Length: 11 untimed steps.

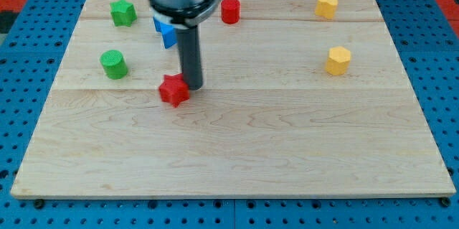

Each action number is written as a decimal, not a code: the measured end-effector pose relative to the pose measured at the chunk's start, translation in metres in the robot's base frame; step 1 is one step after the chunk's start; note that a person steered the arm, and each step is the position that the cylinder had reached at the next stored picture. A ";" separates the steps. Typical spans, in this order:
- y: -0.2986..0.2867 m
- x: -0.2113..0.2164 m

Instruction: Nudge the red star towards bottom left

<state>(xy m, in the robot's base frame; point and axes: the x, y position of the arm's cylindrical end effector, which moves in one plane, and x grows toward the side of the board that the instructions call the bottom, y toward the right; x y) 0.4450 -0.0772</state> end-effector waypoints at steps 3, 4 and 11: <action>-0.132 0.043; -0.135 0.024; -0.016 -0.069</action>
